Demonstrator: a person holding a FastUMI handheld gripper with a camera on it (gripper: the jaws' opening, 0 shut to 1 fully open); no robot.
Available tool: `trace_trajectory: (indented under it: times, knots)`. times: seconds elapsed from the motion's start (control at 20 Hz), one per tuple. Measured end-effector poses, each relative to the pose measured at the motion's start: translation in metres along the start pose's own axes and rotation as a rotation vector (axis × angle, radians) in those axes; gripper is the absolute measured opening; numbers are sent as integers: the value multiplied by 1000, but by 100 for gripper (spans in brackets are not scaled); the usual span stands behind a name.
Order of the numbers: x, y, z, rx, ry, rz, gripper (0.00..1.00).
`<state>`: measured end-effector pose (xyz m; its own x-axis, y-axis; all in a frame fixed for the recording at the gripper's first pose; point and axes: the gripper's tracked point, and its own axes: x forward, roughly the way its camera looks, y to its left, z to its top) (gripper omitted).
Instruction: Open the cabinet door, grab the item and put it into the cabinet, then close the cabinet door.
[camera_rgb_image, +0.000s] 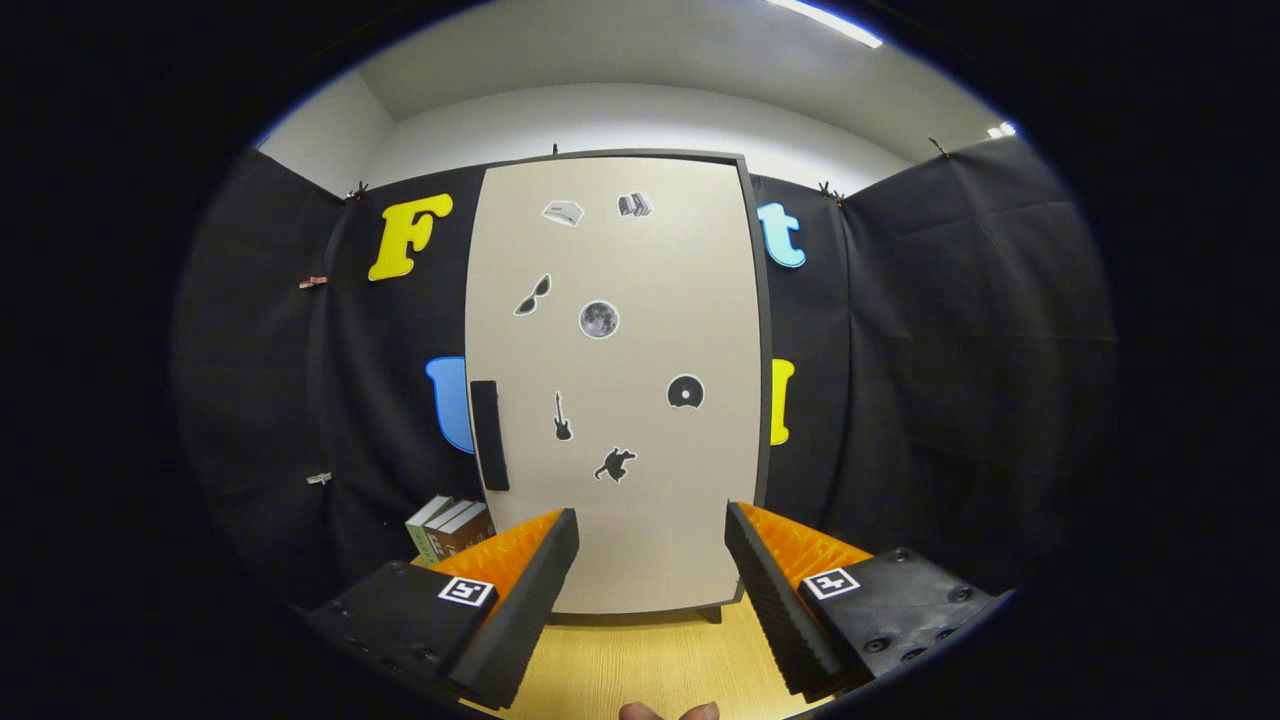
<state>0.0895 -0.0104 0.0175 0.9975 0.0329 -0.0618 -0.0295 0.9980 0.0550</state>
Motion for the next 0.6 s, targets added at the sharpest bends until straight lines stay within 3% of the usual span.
trace_trajectory:
  times: [0.6]
  knots:
    - [1,3,1,-13,-11,5,96]
